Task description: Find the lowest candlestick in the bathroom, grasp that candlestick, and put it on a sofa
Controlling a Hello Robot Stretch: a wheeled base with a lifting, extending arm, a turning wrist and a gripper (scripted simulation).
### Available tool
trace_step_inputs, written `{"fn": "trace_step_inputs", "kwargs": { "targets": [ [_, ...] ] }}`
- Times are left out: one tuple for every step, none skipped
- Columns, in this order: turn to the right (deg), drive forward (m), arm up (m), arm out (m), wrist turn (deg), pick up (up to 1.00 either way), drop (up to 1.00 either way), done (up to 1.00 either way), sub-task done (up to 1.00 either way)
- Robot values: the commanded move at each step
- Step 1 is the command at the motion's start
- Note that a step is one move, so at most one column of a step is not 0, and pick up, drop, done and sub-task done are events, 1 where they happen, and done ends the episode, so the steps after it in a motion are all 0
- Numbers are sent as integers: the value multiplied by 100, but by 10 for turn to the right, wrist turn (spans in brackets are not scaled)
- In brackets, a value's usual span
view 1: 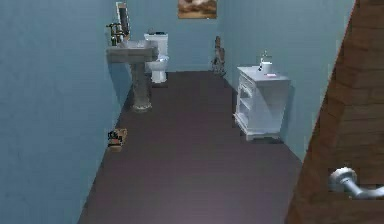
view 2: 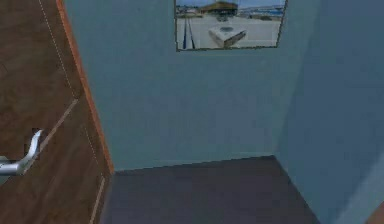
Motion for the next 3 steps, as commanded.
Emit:
{"fn": "trace_step_inputs", "kwargs": {
  "targets": [
    [0,75,0,0,0,0,0,0,0],
    [0,100,0,0,0,0,0,0,0],
    [0,100,0,0,0,0,0,0,0]
  ]
}}
